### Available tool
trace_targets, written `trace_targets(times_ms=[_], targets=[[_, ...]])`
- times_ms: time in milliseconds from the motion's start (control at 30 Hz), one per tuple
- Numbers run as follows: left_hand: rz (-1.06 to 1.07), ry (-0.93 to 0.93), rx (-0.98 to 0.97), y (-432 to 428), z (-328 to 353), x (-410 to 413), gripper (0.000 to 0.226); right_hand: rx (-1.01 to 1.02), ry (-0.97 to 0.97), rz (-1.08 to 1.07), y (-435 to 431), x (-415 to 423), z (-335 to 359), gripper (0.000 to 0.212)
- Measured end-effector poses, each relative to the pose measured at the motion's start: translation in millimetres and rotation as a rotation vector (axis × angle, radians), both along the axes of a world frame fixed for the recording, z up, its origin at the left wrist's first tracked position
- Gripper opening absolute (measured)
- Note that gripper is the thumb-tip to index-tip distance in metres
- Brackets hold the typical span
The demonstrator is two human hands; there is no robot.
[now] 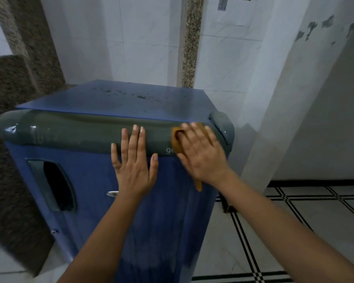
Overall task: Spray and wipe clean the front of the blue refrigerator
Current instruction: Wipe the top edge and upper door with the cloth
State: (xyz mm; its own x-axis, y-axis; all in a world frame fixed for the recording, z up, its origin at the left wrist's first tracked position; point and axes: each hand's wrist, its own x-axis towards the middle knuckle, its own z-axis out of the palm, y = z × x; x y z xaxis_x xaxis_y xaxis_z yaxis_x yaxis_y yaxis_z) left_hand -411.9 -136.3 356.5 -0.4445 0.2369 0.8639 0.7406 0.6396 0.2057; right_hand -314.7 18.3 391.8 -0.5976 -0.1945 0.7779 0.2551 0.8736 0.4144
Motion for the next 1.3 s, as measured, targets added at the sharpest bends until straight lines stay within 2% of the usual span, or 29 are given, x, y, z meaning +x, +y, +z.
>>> trace_targets(times_ms=[133,200,300,433,600,700,833,900,1033,1100,1200,1300], targets=[[0.04,-0.06,0.083,-10,-3,-4,0.06,-0.153,0.036,-0.104,-3,-3,17,0.047],[0.055,-0.069,0.111,-13,-6,-5,0.059,-0.189,-0.058,-0.036,-41,-35,26,0.048],[0.061,-0.077,0.139,-14,-6,-7,0.058,-0.102,-0.228,0.078,-59,-47,33,0.052],[0.059,-0.093,0.143,-21,-8,-13,0.058,0.114,-0.242,0.087,-12,-16,27,0.05],[0.093,-0.203,0.294,-48,-11,-34,0.061,-0.059,-0.279,0.056,-82,-75,35,0.056],[0.072,-0.284,0.406,-58,-10,-42,0.059,-0.033,-0.344,0.094,-93,-81,41,0.058],[0.023,-0.258,0.344,-77,-13,-58,0.064,0.109,-0.313,0.131,-62,-55,36,0.054],[0.032,-0.282,0.365,-87,-14,-69,0.066,0.054,-0.297,0.081,-82,-76,39,0.057],[0.019,-0.267,0.351,-104,-15,-86,0.068,-0.019,-0.389,0.091,-156,-137,45,0.063],[0.0,-0.248,0.318,-109,-18,-89,0.066,0.008,-0.417,0.093,-153,-134,46,0.061],[-0.022,-0.214,0.274,-114,-21,-95,0.065,0.095,-0.345,0.133,-124,-107,39,0.058],[-0.037,-0.193,0.254,-118,-24,-102,0.063,0.06,-0.356,0.074,-143,-127,43,0.06]])
